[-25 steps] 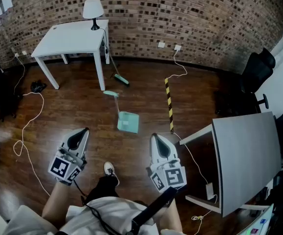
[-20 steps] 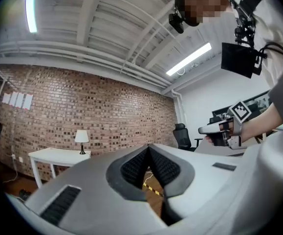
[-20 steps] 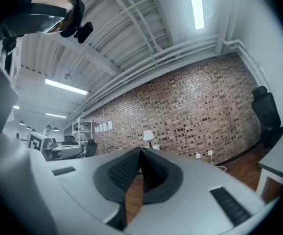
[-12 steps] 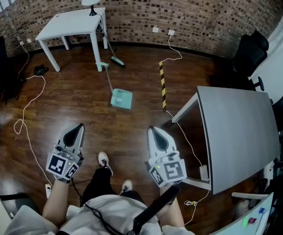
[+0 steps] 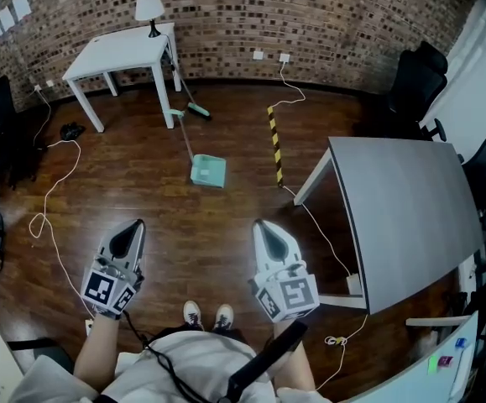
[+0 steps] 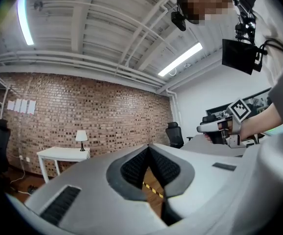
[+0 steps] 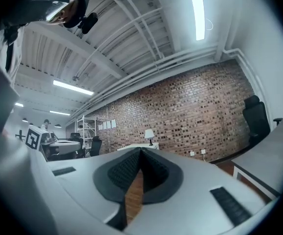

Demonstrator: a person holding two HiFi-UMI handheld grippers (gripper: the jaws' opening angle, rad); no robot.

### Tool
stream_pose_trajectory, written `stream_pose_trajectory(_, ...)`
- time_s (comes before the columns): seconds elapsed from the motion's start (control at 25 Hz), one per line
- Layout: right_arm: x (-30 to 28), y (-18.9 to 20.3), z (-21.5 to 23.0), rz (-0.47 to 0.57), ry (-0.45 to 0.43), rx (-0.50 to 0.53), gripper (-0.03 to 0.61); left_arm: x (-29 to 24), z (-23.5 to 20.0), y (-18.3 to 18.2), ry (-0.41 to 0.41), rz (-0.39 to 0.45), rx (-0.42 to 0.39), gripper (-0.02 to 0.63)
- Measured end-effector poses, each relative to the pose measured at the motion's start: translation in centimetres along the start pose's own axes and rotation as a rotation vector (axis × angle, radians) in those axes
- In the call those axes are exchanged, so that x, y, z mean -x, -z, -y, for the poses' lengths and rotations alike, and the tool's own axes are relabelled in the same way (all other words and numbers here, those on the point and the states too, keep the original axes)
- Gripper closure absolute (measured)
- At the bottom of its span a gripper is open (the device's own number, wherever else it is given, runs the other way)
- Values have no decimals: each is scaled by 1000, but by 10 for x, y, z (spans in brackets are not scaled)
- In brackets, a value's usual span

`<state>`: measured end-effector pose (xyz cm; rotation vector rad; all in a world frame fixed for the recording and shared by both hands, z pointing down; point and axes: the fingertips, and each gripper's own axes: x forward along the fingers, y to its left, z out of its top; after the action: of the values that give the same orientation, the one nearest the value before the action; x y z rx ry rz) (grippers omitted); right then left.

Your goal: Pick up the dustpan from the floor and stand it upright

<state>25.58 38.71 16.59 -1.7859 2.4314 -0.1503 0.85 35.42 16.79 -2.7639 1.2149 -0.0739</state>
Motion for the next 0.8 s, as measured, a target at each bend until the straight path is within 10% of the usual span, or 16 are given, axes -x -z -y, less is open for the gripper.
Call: stream_pose_trajectory(0.8,-15,-7,-29,20,50,69,594,12,-32,2,-33,-1,-25,621)
